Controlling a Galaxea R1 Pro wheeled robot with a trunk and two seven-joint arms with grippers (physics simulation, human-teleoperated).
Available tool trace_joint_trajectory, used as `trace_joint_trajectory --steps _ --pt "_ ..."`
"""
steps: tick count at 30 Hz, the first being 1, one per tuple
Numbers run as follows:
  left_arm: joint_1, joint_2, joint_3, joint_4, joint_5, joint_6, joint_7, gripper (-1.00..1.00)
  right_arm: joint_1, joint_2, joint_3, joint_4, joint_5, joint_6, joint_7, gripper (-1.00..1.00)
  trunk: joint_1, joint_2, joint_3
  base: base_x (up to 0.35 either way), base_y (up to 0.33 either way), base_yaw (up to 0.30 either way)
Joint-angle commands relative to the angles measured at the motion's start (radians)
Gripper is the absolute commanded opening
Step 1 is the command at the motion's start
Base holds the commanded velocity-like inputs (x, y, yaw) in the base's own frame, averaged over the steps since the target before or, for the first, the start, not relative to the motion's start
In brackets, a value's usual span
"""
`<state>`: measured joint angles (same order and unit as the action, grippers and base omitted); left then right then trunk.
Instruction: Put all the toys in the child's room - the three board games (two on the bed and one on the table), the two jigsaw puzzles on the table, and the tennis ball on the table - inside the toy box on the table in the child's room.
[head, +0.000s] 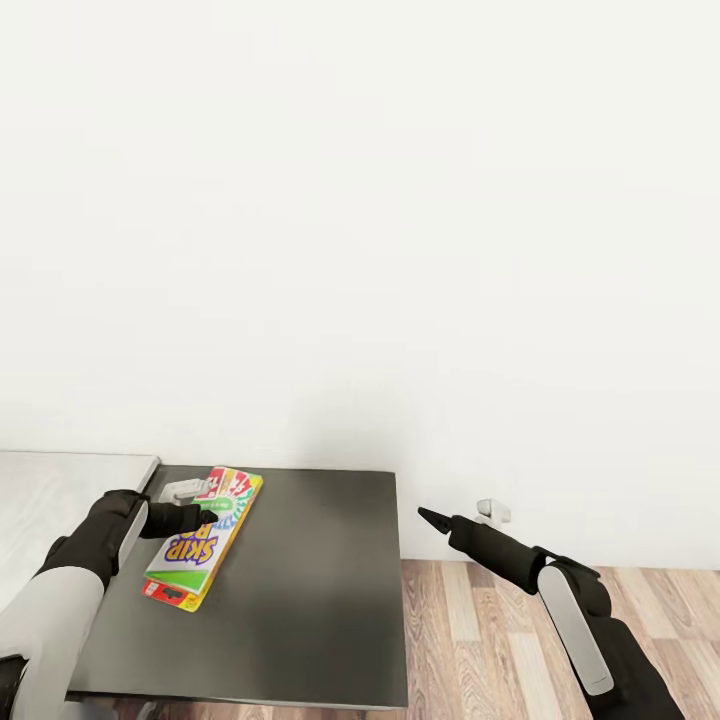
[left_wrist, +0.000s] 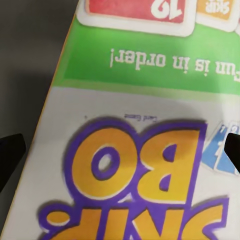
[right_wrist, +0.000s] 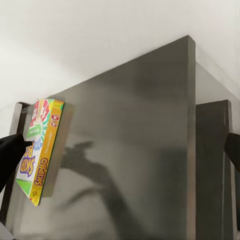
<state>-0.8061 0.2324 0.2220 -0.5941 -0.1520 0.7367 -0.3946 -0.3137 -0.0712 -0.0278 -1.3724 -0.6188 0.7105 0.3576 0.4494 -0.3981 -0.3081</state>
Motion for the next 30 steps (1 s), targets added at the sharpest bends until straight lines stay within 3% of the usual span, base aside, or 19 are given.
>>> trace_joint_trajectory --steps 1,18,30 --pt "-0.001 -0.001 0.005 -0.001 -0.011 0.004 -0.009 1.0 -0.001 0.0 -0.001 -0.001 -0.001 0.006 0.003 1.0 0.001 -0.002 -0.002 0.0 0.0 0.0" --pt "-0.001 0.001 0.005 -0.001 -0.011 0.003 -0.009 1.0 -0.001 -0.001 -0.002 -0.003 -0.001 0.007 0.003 1.0 0.001 -0.002 -0.002 0.0 0.0 0.0" --pt "-0.001 0.001 0.005 -0.001 -0.011 0.004 -0.009 1.0 -0.001 0.0 -0.001 -0.004 -0.001 0.009 0.004 1.0 0.001 -0.002 -0.018 0.0 0.0 0.0"
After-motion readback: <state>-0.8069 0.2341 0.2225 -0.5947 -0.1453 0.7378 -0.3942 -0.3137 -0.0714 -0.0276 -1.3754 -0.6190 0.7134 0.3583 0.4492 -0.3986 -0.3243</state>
